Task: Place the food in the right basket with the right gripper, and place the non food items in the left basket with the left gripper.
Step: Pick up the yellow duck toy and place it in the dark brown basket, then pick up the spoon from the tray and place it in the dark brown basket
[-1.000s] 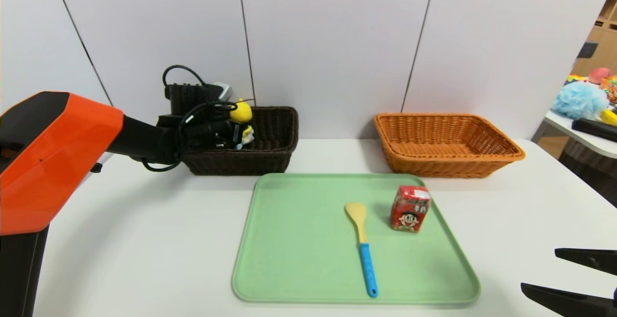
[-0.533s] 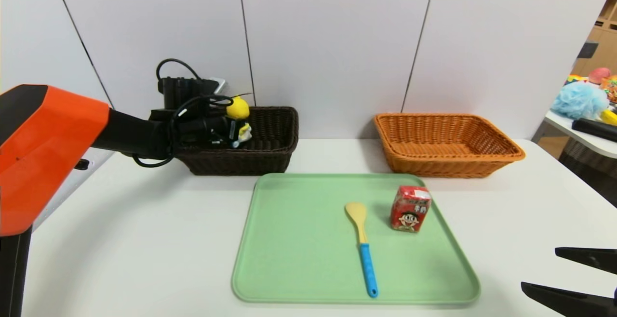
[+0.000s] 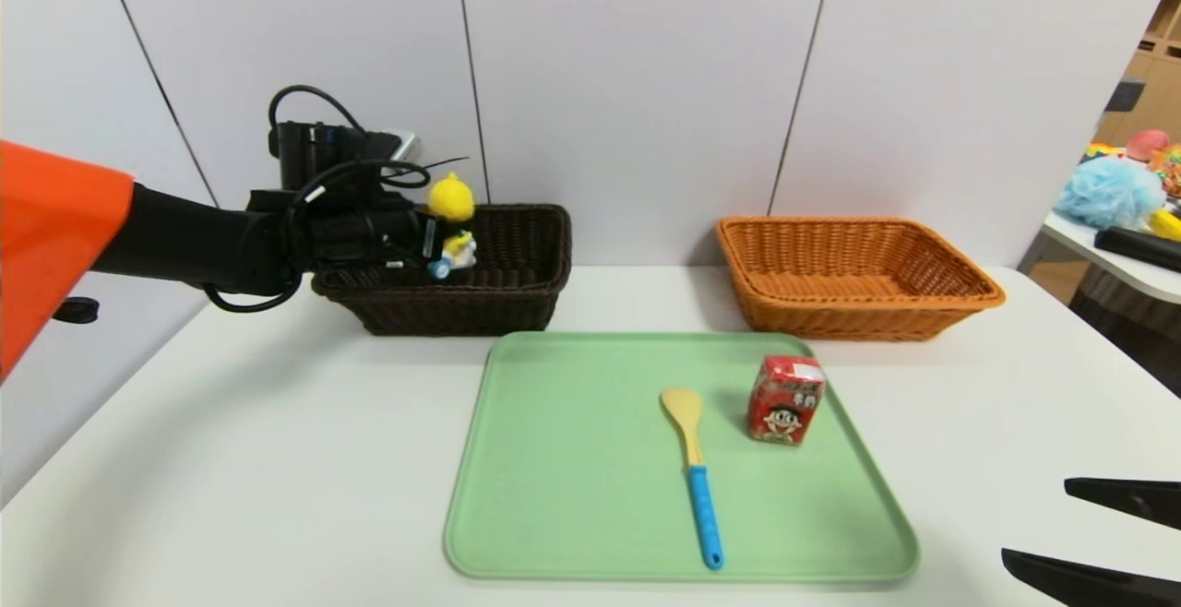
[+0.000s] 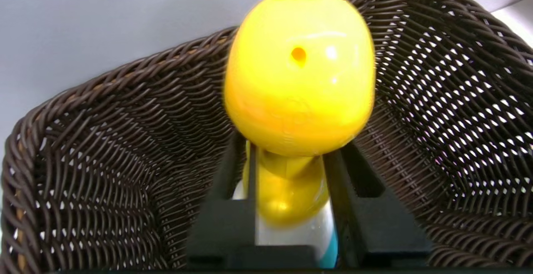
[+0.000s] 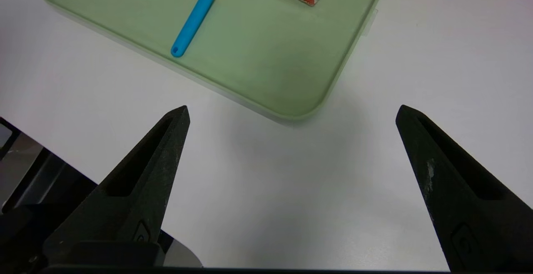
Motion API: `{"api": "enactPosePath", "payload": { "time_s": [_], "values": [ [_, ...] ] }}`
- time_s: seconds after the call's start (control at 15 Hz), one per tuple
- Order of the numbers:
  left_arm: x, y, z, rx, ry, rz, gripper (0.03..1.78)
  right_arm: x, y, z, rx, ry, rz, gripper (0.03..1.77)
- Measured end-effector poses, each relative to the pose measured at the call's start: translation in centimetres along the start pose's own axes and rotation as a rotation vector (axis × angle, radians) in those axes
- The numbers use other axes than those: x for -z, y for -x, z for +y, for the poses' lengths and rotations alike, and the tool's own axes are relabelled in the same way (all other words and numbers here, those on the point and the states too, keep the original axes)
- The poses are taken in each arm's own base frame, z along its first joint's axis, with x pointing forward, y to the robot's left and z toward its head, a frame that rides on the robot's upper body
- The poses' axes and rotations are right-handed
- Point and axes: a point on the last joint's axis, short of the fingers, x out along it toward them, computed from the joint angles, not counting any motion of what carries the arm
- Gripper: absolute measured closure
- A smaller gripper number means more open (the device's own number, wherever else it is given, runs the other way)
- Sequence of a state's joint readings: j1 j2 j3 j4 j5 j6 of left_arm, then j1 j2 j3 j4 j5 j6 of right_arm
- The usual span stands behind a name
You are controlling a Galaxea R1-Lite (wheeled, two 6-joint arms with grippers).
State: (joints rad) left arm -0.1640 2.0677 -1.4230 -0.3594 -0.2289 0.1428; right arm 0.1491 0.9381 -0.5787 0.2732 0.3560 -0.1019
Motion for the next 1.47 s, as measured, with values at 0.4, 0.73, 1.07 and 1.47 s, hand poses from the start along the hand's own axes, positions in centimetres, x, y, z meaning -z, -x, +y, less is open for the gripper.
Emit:
{"api": "enactPosePath", "payload": {
  "time_s": [0.4,0.73,1.07,1.47],
  "values": [
    [-0.2,-0.4,0.0,-0.001,-0.001,-0.015,0.61,0.2,0.5,0.2,0.004,0.006,-0.014,0.09],
    [-2.7,2.3,-0.1,-0.01,-0.007,-0.072,0.37,0.2,0.7,0.3,0.007,0.009,-0.026,0.09],
    [-4.8,7.3,-2.2,0.017,-0.017,-0.09,0.25,0.2,1.0,0.4,0.009,0.014,-0.045,0.09],
    [-3.3,11.0,-11.1,0.217,0.017,0.076,0.17,0.2,1.0,0.4,0.008,0.013,-0.051,0.09]
  ]
}}
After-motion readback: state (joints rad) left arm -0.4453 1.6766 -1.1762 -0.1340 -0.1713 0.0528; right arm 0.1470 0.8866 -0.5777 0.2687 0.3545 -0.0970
